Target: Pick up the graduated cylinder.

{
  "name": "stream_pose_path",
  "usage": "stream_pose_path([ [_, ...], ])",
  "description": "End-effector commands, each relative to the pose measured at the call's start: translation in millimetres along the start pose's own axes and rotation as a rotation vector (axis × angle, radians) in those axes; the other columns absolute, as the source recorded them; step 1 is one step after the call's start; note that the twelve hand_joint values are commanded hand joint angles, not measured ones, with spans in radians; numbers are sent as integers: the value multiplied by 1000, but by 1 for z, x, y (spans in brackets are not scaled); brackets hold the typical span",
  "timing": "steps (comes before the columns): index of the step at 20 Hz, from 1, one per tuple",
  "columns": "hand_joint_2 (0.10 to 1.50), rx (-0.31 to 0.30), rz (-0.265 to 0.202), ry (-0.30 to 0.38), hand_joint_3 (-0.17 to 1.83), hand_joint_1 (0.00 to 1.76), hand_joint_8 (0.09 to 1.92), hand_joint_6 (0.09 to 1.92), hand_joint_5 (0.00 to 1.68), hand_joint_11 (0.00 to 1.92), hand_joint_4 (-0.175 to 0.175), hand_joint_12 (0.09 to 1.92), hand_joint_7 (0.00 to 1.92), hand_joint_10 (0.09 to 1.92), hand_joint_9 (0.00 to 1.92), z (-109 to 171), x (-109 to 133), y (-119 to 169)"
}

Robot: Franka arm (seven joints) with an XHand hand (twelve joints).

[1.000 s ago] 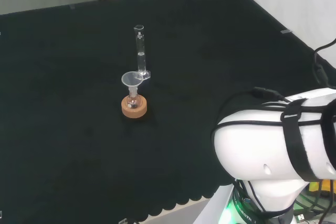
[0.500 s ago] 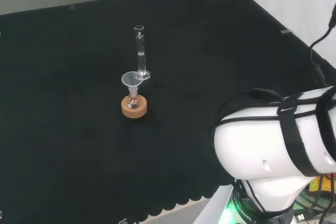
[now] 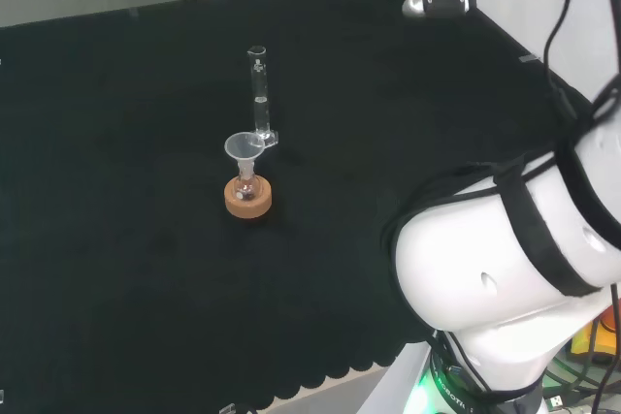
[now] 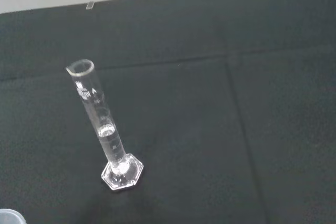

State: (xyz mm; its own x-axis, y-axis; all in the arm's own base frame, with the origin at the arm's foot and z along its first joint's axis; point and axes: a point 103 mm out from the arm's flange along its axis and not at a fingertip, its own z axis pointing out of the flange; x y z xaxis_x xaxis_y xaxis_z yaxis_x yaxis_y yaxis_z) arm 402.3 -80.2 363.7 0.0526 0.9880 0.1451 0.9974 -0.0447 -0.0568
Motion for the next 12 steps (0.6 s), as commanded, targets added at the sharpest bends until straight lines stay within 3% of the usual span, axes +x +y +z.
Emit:
stream_pose_path([
  [1, 1008, -15, -54, 94, 263, 294, 604, 87, 314, 60, -15, 1394, 245, 665, 407, 43, -32, 45],
  [12, 961, 17, -125, 151, 245, 370, 594, 87, 310, 71, -17, 1388, 156, 646, 363, 99, -6, 78],
])
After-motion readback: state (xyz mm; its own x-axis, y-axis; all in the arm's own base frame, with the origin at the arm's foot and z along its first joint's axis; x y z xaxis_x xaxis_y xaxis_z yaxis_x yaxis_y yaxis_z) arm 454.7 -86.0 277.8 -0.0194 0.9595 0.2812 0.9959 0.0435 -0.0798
